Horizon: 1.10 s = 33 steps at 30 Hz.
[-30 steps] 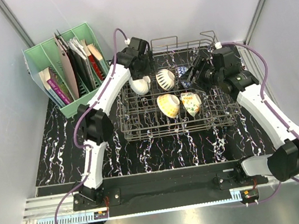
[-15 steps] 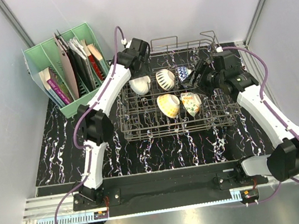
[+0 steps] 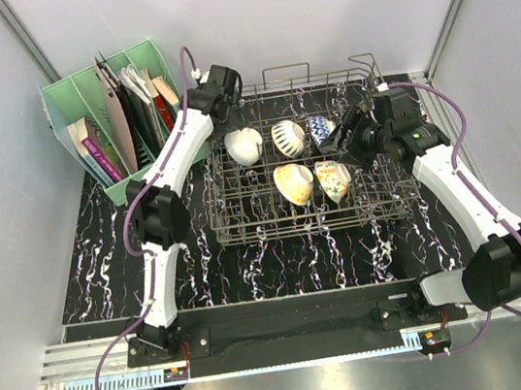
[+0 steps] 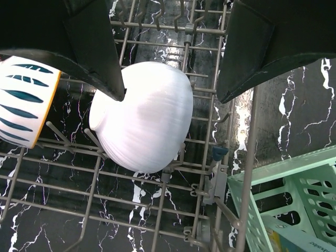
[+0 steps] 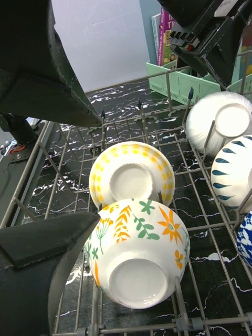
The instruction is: Unload the bowls from the dish rack
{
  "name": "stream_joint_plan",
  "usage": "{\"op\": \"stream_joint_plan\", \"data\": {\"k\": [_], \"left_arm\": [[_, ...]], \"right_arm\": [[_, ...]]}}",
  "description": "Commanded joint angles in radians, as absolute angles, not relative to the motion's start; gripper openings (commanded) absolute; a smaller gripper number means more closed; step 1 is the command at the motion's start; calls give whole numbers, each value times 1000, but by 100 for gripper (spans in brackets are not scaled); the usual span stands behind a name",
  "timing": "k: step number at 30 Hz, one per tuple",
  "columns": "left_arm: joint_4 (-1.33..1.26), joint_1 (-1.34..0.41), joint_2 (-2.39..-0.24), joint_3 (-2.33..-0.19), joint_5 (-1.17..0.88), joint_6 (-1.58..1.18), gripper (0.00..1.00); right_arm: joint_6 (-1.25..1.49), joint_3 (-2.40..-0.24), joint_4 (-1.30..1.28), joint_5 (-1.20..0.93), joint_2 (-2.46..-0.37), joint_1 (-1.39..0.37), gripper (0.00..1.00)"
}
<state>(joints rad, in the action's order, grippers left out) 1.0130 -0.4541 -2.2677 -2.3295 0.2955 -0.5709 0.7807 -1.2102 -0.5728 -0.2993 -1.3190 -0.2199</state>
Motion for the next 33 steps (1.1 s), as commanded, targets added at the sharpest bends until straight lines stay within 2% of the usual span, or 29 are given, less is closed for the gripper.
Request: {"op": "stream_joint_plan", "data": {"k": [1,19,25,30,33], "left_arm": [[1000,-446,-2292,-2332,229,-583,75],[976,-443,-2344,-2296,170,-621,76],[904,-394,-2339,-2192,20,-672,77],[902,-388,-2280,-2160,87,-614,78],[902,-370,-2286,-2132,43,-626,78]], "right_arm": [[756,-1232,-561,-331,-1325,-203,74],[750,-1227,-560,-359,-1338,-167,74],[753,-1249,-560,-364,-1345,-167,74],[756,-1249,-557,-357,-1348,-166,74],[761,-1235,-551,-359,-1350,-164,74]]}}
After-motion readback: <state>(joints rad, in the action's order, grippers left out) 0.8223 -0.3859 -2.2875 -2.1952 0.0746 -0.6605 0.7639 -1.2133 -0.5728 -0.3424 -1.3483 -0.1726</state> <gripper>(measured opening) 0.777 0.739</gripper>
